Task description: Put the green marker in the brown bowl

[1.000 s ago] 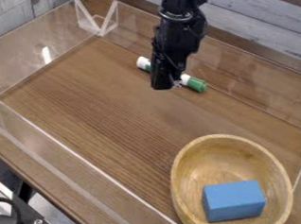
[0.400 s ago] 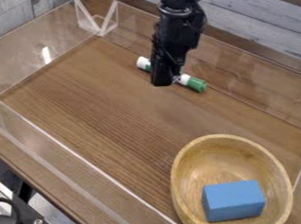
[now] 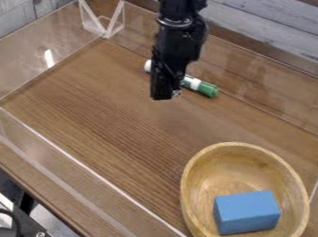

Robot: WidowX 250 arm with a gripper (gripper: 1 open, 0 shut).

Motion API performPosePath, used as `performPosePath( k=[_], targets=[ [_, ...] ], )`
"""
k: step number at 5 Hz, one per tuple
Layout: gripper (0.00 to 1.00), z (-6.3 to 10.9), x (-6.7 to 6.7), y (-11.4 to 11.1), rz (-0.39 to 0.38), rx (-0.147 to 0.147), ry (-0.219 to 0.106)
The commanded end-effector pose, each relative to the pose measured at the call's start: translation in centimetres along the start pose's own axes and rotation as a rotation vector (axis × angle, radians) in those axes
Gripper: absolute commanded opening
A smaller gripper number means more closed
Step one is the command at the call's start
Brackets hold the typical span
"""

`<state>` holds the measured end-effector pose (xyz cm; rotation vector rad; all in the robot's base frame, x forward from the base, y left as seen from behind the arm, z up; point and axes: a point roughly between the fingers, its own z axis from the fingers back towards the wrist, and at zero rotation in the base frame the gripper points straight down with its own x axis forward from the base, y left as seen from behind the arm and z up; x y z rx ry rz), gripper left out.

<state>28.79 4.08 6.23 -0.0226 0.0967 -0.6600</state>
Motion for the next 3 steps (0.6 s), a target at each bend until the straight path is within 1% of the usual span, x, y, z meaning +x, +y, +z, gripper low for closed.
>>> performPosePath(
  k=[1, 3],
  targets=[
    [0.0, 1.88, -0.2, 0.39, 0.006, 0.056, -0.069],
    [0.0, 1.8, -0.75, 0.3, 0.017, 0.077, -0.112]
  ],
)
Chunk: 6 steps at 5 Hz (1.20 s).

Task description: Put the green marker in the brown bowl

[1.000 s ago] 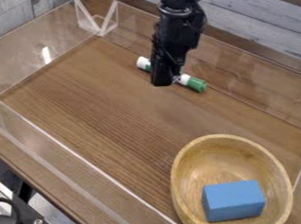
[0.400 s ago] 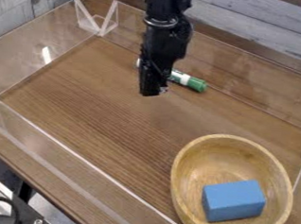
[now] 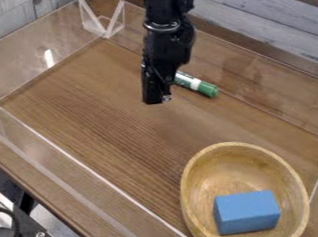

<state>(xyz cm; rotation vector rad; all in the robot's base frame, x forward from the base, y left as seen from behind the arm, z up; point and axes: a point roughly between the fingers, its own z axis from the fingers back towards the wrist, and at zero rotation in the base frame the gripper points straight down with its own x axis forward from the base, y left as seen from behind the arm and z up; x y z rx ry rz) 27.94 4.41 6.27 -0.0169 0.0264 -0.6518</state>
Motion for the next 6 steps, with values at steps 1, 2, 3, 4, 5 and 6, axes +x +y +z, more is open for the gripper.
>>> performPosePath(
  k=[1, 2, 3, 4, 5, 6],
  targets=[
    [0.0, 1.74, 0.14, 0.62, 0.013, 0.057, -0.068],
    [0.0, 1.62, 0.09, 0.65, 0.018, 0.064, -0.086],
    [0.0, 1.52, 0.08, 0.69, 0.023, 0.07, -0.1],
    [0.0, 1.58, 0.03, 0.6, 0.032, 0.071, -0.109],
    [0.0, 1.69, -0.03, 0.44, 0.045, 0.069, -0.117],
    [0.0, 1.78, -0.07, 0.32, 0.06, 0.068, -0.124]
  ],
)
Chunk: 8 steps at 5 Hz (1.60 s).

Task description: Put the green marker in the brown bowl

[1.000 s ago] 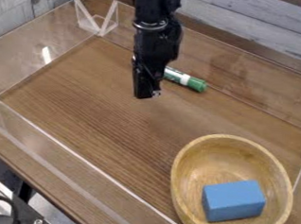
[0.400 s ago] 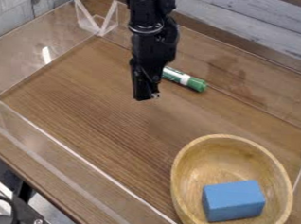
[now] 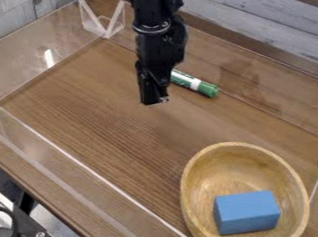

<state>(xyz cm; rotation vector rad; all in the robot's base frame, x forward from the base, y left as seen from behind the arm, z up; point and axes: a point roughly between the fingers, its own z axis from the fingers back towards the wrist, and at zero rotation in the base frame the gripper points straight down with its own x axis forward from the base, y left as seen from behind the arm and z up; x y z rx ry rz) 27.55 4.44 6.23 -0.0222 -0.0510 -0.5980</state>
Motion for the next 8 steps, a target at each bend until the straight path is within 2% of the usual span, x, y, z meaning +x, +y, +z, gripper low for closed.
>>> performPosePath(
  k=[1, 8],
  targets=[
    [0.0, 1.86, 0.41, 0.51, 0.02, 0.046, -0.054],
    [0.0, 1.81, 0.98, 0.84, 0.104, 0.037, -0.072]
  ],
)
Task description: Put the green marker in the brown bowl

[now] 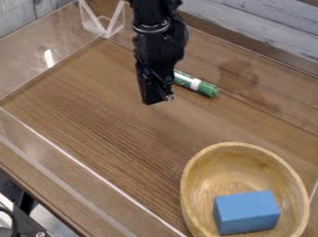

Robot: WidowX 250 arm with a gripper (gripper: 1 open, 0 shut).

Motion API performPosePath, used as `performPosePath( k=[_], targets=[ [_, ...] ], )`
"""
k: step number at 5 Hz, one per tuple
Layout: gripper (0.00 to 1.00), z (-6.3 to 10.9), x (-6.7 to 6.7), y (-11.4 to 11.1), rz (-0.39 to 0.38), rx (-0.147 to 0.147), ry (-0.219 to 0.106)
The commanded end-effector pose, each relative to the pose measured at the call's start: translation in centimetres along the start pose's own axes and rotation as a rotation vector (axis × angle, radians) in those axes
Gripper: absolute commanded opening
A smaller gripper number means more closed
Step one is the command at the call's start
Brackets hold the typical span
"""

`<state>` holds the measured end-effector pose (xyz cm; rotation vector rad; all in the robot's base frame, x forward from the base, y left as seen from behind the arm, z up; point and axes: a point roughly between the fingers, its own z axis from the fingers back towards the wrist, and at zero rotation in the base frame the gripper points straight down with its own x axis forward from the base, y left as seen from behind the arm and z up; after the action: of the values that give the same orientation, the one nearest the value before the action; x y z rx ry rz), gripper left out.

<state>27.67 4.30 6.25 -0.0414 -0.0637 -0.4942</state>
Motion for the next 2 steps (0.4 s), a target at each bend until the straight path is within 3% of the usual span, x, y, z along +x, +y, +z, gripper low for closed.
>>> performPosePath(
  k=[1, 2],
  targets=[
    [0.0, 1.8, 1.0, 0.8, 0.013, 0.044, -0.056],
    [0.0, 1.8, 2.5, 1.3, -0.033, 0.04, -0.054]
  ],
)
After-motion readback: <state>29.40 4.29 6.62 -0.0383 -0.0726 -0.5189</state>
